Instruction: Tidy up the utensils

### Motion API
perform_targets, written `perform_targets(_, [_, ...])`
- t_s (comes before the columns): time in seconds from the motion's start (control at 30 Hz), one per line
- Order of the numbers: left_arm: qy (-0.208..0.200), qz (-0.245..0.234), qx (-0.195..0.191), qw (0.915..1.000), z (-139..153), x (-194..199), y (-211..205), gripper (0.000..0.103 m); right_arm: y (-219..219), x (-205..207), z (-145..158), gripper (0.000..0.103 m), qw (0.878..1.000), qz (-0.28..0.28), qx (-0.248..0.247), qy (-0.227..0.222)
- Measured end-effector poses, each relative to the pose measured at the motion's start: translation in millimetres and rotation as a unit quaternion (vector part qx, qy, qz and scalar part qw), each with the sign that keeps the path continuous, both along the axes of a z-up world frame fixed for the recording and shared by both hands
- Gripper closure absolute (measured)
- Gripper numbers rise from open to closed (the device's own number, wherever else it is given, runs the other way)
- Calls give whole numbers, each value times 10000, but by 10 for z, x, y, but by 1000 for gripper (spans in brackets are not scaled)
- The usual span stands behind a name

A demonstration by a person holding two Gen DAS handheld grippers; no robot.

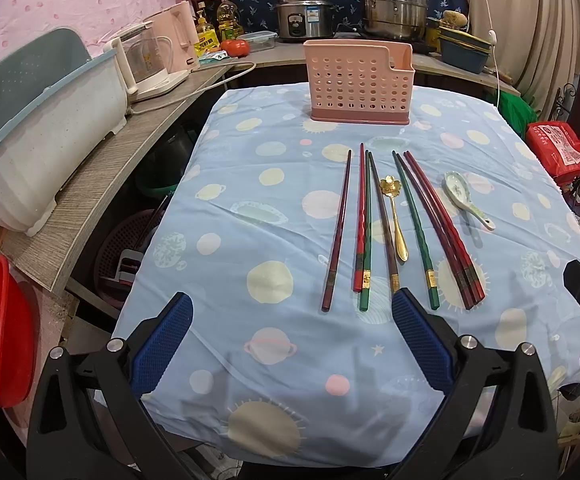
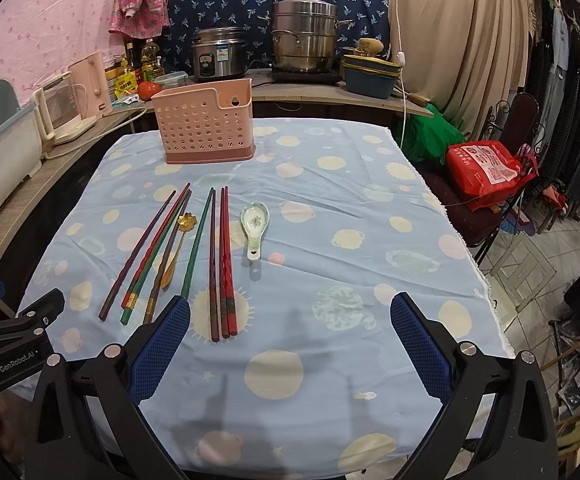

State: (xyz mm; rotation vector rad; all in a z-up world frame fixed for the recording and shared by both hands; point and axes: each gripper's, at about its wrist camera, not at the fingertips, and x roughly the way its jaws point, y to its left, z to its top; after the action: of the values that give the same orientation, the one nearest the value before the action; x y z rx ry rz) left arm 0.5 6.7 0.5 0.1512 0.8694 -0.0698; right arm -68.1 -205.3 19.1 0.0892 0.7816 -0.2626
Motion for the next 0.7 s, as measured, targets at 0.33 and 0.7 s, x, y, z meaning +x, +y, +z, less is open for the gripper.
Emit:
perform_targets(0.33, [1, -8, -5, 10000, -2, -1, 4, 8, 11, -4, -2, 7, 10000, -7, -25, -15])
perform_targets(0.7, [3, -11, -8, 10000, -2, -1, 5, 8, -4, 1, -1, 7, 10000, -19, -8, -23])
